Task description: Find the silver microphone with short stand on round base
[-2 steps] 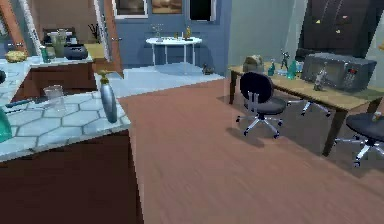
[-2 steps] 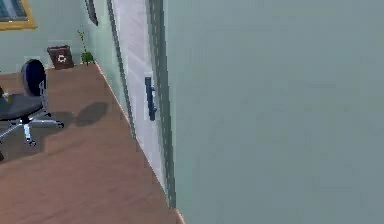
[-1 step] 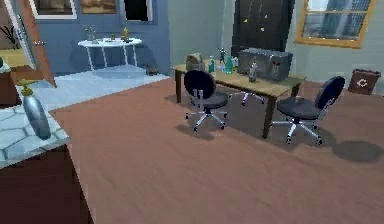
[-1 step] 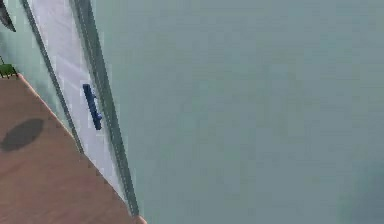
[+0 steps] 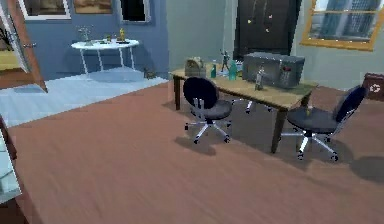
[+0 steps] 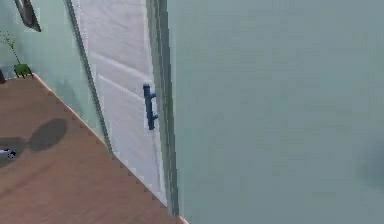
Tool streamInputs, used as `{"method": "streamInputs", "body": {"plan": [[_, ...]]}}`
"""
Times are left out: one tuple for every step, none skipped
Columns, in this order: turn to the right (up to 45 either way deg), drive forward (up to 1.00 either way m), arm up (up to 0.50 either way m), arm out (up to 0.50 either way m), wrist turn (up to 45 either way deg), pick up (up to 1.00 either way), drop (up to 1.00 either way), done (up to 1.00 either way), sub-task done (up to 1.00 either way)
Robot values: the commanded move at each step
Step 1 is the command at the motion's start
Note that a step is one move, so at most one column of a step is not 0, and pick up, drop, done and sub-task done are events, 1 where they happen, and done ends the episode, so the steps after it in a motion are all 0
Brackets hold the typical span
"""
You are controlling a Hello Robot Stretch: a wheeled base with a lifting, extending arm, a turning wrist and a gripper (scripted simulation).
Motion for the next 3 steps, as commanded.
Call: {"method": "streamInputs", "body": {"plan": [[0.0,0.7,0.0,0.0,0.0,0.0,0.0,0.0,0.0],[-45.0,0.0,0.0,0.0,0.0,0.0,0.0,0.0,0.0],[0.0,1.0,0.0,0.0,0.0,0.0,0.0,0.0,0.0]]}}
